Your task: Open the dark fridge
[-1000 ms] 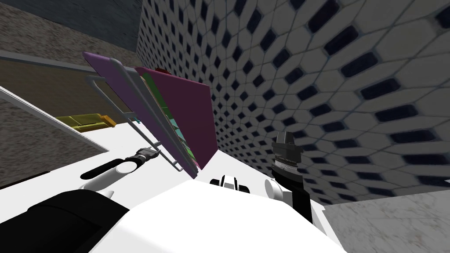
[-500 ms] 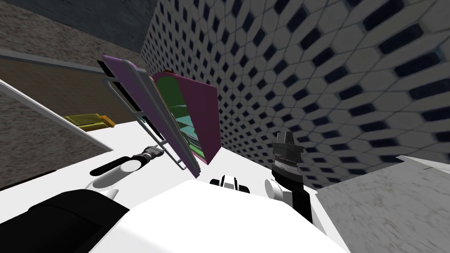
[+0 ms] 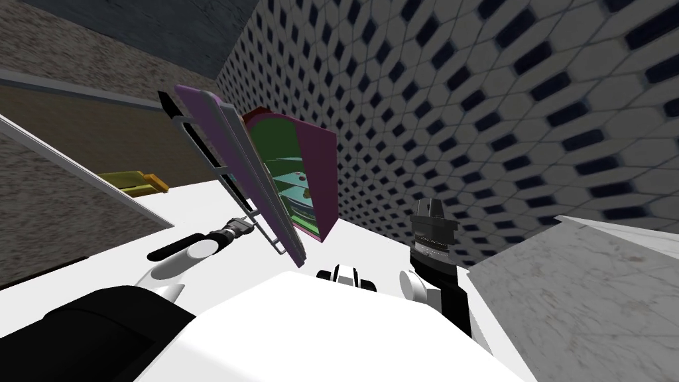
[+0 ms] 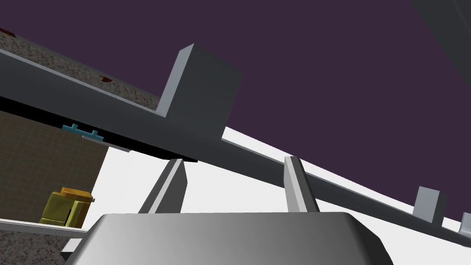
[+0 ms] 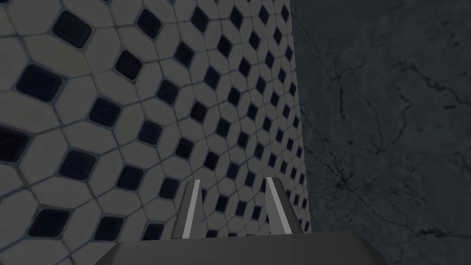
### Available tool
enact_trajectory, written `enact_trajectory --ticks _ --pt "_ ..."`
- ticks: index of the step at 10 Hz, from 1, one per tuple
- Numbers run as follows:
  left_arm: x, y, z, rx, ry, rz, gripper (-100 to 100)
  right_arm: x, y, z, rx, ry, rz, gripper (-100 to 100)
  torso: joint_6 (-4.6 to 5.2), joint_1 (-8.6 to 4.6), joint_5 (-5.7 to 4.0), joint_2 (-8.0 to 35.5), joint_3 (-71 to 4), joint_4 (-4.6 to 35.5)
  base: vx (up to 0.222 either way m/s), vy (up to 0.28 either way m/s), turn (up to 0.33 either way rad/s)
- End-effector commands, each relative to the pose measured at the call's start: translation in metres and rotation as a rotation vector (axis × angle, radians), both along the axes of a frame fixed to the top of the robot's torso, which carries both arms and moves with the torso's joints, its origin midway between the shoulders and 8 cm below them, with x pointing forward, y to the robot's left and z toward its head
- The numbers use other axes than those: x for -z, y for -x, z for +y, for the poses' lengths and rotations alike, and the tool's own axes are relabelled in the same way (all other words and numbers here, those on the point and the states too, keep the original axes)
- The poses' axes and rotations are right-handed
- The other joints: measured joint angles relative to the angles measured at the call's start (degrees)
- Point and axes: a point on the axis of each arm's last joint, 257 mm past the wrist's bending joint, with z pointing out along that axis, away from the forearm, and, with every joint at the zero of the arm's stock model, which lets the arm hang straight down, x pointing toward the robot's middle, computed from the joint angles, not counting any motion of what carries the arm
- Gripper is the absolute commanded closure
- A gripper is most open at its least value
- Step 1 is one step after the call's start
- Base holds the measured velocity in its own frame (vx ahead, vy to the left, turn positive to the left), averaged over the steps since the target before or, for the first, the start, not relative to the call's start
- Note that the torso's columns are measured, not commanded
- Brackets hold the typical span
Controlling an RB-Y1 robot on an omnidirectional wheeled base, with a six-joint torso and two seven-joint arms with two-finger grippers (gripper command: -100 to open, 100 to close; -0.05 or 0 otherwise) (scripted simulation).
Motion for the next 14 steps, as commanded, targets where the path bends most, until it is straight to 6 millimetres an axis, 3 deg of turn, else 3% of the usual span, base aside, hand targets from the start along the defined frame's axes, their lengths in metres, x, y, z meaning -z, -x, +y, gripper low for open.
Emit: enact_trajectory --ticks 1,2,4,7,9,14 --pt "-0.010 -0.014 -0.016 0.049 -0.016 -0.015 100 0.000 0.000 0.000 0.000 0.000 0.000 0 0.01 -0.15 0.05 0.07 0.06 0.00 -0.264 0.201 -0.070" --pt "-0.005 -0.007 -0.010 0.031 -0.006 -0.008 100 0.000 0.000 0.000 0.000 0.000 0.000 0 -0.07 -0.31 0.06 0.36 0.24 0.02 -0.127 0.107 -0.028" --pt "-0.006 -0.017 -0.033 0.094 -0.010 -0.006 100 0.000 0.000 0.000 0.000 0.000 0.000 0 -0.15 -0.33 0.09 0.17 0.13 -0.07 -0.130 0.237 -0.066" --pt "-0.006 -0.022 -0.045 0.124 -0.011 -0.004 100 0.000 0.000 0.000 0.000 0.000 0.000 0 0.00 0.34 0.16 0.17 0.14 0.06 -0.192 0.271 -0.050" --pt "-0.005 -0.029 -0.069 0.185 -0.013 0.000 100 0.000 0.000 0.000 0.000 0.000 0.000 0 0.18 0.02 0.08 -0.27 -0.13 -0.04 -0.175 0.286 -0.057" --pt "-0.005 -0.036 -0.093 0.246 -0.013 0.002 100 0.000 0.000 0.000 0.000 0.000 0.000 0 0.22 -0.10 0.09 -0.18 -0.08 -0.04 -0.159 0.252 -0.059"
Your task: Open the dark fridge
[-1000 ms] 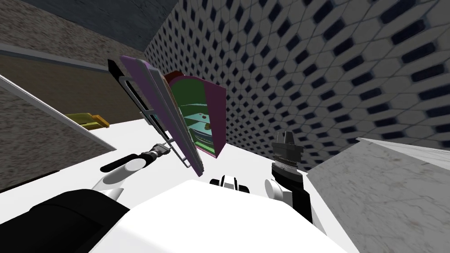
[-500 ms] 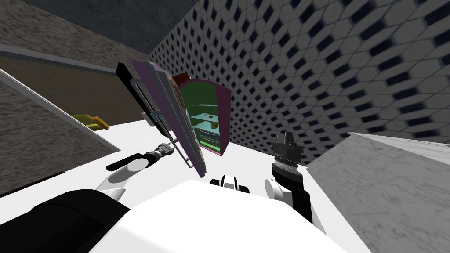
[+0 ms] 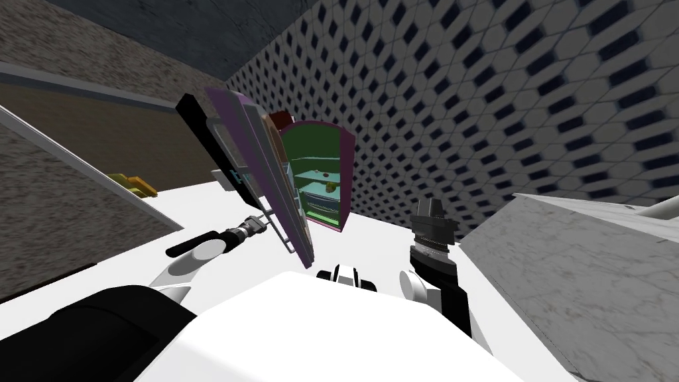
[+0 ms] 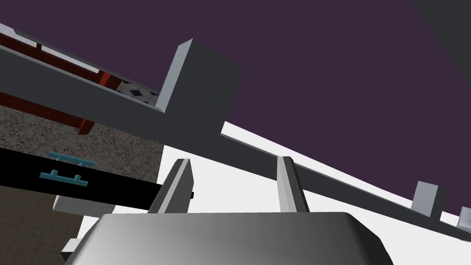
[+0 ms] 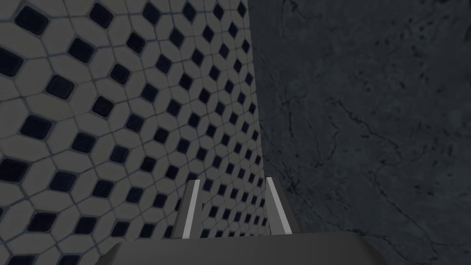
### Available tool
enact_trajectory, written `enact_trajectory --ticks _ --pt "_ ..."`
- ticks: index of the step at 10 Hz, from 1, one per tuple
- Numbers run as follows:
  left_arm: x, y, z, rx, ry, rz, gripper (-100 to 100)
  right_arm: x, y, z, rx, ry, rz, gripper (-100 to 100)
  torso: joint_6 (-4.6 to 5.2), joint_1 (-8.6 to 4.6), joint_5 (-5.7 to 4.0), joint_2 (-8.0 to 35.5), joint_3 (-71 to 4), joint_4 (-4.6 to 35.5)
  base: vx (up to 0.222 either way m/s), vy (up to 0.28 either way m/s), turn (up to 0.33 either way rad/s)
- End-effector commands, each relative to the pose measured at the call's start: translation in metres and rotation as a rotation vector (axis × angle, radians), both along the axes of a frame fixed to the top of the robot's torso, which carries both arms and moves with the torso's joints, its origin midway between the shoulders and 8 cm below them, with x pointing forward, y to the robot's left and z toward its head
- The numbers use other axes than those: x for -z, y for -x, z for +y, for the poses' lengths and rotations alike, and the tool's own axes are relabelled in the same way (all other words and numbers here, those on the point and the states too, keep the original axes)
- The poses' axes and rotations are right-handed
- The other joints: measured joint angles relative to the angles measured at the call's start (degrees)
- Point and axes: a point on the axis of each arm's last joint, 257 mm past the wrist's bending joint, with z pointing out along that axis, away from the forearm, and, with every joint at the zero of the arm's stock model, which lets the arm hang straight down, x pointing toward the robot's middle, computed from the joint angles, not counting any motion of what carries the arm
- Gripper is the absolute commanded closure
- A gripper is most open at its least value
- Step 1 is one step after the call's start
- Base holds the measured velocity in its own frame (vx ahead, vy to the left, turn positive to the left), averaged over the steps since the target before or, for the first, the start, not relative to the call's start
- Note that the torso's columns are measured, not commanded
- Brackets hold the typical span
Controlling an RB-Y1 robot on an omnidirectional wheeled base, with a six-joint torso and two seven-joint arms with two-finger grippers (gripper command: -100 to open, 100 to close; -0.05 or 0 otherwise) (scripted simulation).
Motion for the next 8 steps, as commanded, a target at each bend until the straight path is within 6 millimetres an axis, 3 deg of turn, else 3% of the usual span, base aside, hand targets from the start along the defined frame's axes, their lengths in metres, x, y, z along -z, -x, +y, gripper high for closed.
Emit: enact_trajectory --ticks 1,4,5,6,8 --pt "-0.007 -0.011 -0.018 0.048 -0.013 -0.017 100 0.000 0.000 0.000 0.000 0.000 0.000 0 0.01 -0.06 0.04 -0.09 -0.01 -0.04 -0.164 0.262 -0.052" --pt "-0.007 -0.016 -0.043 0.109 -0.012 -0.017 100 0.000 0.000 0.000 0.000 0.000 0.000 0 -0.30 0.00 0.08 0.28 0.21 0.03 -0.201 0.309 -0.091" --pt "-0.002 -0.014 -0.038 0.094 -0.004 -0.008 100 0.000 0.000 0.000 0.000 0.000 0.000 0 -0.33 0.07 0.08 0.39 0.25 0.04 -0.097 0.175 -0.017" --pt "-0.004 -0.018 -0.050 0.126 -0.006 -0.010 100 0.000 0.000 0.000 0.000 0.000 0.000 0 -0.35 -0.50 0.11 0.16 0.17 -0.11 -0.083 0.214 -0.034" --pt "-0.004 -0.021 -0.061 0.155 -0.006 -0.009 100 0.000 0.000 0.000 0.000 0.000 0.000 0 -0.21 -0.10 0.10 0.15 0.12 -0.04 -0.088 0.250 -0.053"
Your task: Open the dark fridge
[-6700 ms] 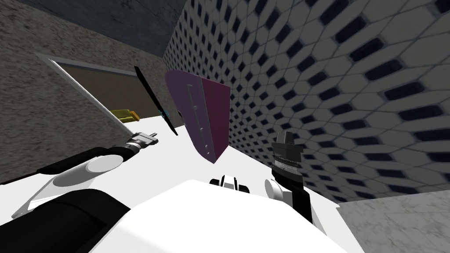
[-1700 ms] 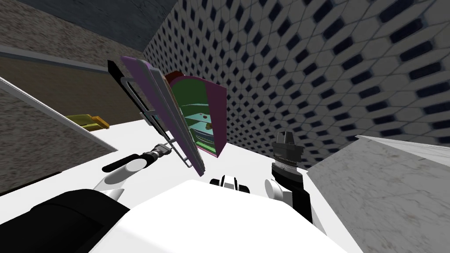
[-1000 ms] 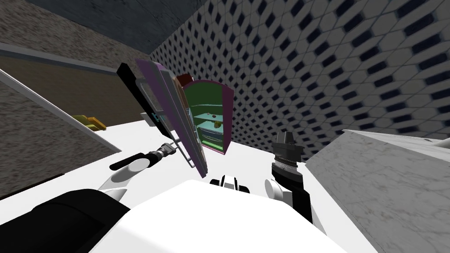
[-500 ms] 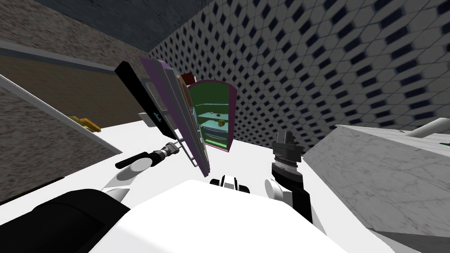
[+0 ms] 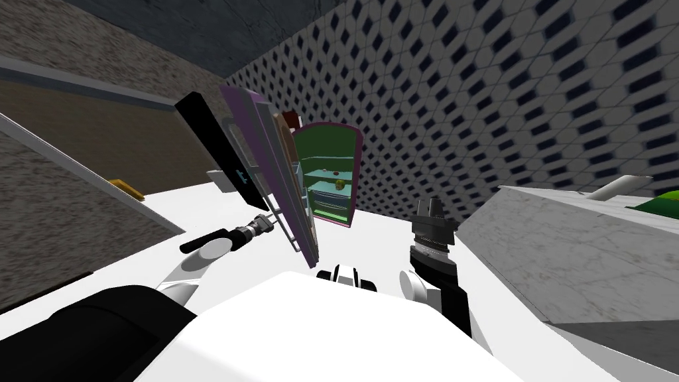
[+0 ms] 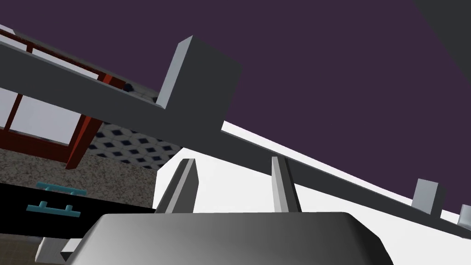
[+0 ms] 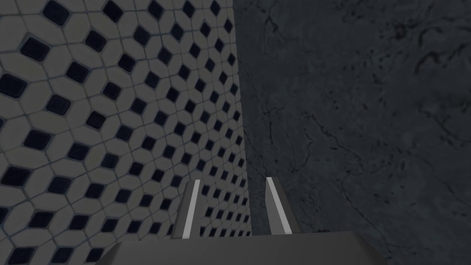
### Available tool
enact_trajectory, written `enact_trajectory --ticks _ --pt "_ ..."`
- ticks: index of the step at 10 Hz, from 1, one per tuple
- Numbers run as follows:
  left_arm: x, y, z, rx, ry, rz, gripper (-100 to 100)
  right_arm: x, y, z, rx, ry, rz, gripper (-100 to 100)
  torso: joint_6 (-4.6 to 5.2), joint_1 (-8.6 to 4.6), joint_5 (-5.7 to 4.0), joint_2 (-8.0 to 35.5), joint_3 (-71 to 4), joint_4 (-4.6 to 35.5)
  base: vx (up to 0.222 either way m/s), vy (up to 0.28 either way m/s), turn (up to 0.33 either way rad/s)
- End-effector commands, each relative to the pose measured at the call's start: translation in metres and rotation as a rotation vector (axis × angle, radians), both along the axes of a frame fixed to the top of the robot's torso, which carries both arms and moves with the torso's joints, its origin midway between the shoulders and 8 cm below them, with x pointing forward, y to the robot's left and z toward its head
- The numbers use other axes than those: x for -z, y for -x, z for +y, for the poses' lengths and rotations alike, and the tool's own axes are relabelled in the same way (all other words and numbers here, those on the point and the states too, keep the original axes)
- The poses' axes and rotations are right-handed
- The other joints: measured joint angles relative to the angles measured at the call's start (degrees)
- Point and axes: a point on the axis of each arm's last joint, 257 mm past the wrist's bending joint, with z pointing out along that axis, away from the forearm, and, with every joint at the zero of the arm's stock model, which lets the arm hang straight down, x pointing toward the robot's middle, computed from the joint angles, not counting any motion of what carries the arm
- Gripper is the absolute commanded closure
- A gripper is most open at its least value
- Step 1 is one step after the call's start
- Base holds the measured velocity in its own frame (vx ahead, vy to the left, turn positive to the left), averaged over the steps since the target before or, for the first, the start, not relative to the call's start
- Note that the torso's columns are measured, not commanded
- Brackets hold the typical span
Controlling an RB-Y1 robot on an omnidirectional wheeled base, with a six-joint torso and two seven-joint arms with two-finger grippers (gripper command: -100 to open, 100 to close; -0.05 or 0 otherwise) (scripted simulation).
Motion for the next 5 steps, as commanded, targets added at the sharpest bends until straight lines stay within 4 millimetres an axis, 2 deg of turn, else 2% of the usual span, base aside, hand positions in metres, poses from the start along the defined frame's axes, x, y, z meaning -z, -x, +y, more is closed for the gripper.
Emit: enact_trajectory --ticks 1,4,5 --pt "-0.003 -0.005 -0.012 0.034 -0.005 -0.007 100 0.000 0.000 0.000 0.000 0.000 0.000 0 0.12 0.27 0.02 -0.03 -0.02 0.03 -0.084 0.223 -0.046" --pt "-0.003 -0.011 -0.035 0.092 -0.005 -0.006 100 0.000 0.000 0.000 0.000 0.000 0.000 0 0.25 0.07 -0.01 -0.34 -0.18 0.00 -0.093 0.262 -0.058" --pt "-0.003 -0.011 -0.035 0.092 -0.005 -0.006 100 0.000 0.000 0.000 0.000 0.000 0.000 0 0.33 0.14 0.02 -0.33 -0.19 -0.04 -0.089 0.222 -0.055"
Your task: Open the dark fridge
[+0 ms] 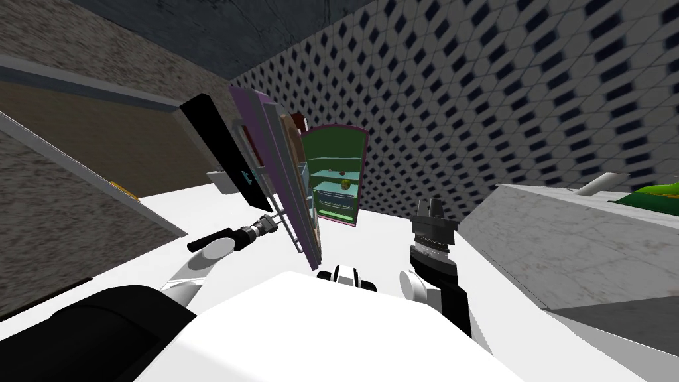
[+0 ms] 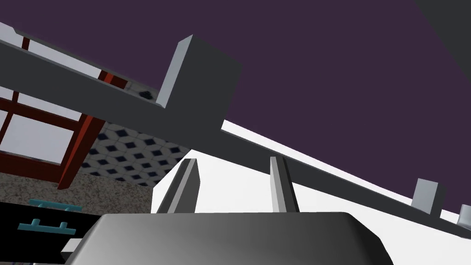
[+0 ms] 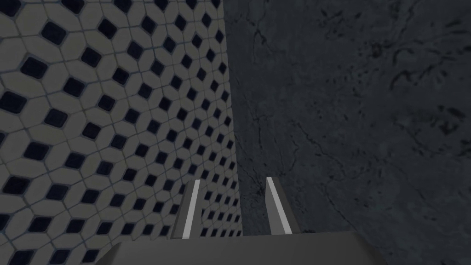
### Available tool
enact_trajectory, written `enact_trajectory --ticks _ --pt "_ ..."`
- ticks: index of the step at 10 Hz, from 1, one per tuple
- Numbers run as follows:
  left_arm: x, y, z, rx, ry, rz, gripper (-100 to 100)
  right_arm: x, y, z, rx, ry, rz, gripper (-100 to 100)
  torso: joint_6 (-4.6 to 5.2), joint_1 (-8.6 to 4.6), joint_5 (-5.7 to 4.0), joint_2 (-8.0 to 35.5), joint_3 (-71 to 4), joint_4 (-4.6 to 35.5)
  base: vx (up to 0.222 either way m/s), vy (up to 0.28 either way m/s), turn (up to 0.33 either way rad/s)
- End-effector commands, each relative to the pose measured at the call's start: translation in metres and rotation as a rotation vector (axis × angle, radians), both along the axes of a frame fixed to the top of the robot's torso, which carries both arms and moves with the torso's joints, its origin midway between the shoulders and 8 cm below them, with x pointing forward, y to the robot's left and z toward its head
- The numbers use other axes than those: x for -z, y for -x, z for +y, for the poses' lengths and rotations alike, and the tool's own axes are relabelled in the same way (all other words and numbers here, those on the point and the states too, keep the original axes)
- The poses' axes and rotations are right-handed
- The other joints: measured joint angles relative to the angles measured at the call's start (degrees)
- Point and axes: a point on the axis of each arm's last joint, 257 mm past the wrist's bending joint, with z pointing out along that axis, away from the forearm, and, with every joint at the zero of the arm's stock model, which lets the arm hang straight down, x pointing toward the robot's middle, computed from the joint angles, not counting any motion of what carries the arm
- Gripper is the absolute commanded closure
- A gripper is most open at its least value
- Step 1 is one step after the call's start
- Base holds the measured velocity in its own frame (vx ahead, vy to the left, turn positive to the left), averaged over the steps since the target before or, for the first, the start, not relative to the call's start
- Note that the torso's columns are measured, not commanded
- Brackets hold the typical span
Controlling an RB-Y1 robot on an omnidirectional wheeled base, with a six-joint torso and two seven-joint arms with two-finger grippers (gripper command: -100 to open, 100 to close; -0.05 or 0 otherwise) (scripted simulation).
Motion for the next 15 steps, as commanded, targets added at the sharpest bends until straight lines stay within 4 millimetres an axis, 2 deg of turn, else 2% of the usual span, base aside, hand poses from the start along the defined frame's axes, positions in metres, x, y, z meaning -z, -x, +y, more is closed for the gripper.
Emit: enact_trajectory --ticks 1,2,5,6,7,9,10,12,13,14,15 --pt "-0.007 -0.008 -0.017 0.045 -0.010 -0.017 100 0.000 0.000 0.000 0.000 0.000 0.000 0 -0.09 -0.13 -0.02 -0.10 -0.04 -0.02 -0.094 0.244 -0.053" --pt "-0.007 -0.008 -0.017 0.045 -0.010 -0.017 100 0.000 0.000 0.000 0.000 0.000 0.000 0 -0.05 -0.02 -0.01 -0.06 -0.04 -0.02 -0.087 0.220 -0.048" --pt "-0.008 -0.012 -0.041 0.103 -0.009 -0.018 100 0.000 0.000 0.000 0.000 0.000 0.000 0 -0.03 -0.01 -0.02 -0.08 -0.05 0.02 -0.081 0.274 -0.056" --pt "-0.008 -0.012 -0.041 0.103 -0.009 -0.018 100 0.000 0.000 0.000 0.000 0.000 0.000 0 0.04 0.04 -0.03 -0.13 -0.08 0.02 -0.078 0.246 -0.057" --pt "-0.012 -0.003 -0.039 0.110 0.001 -0.002 -100 0.000 0.000 0.000 0.000 0.000 0.000 0 -0.03 -0.18 -0.04 -0.16 -0.09 -0.01 -0.010 0.085 0.086" --pt "-0.029 0.003 -0.040 0.127 0.002 -0.003 -100 0.000 0.000 0.000 0.000 0.000 0.000 0 -0.57 -0.90 -0.23 0.31 0.16 -0.01 0.085 -0.031 0.168" --pt "-0.041 0.007 -0.042 0.140 0.001 -0.003 -100 0.000 0.000 0.000 0.000 -0.001 0.000 0 -0.43 -0.91 -0.26 0.67 0.37 0.13 0.115 -0.077 0.098" --pt "-0.051 0.011 -0.045 0.155 0.001 -0.001 -100 0.000 0.000 0.000 0.000 -0.001 0.000 0 -0.56 -0.46 -0.11 1.00 0.59 0.20 0.095 -0.054 0.066" --pt "-0.048 0.011 -0.043 0.150 0.000 -0.002 -100 0.000 0.000 0.000 0.000 -0.001 0.000 0 -0.63 -0.21 -0.01 1.11 0.65 0.21 0.027 -0.024 0.019" --pt "-0.048 0.012 -0.044 0.153 0.003 0.002 0 0.000 0.000 0.000 0.000 -0.001 0.000 0 -0.60 -0.05 0.03 1.12 0.67 0.23 0.004 -0.010 -0.003" --pt "-0.048 0.012 -0.044 0.153 0.003 0.002 0 0.000 0.000 0.000 0.000 -0.001 0.000 0 -0.63 -0.07 0.03 1.07 0.64 0.21 0.000 0.000 0.000"
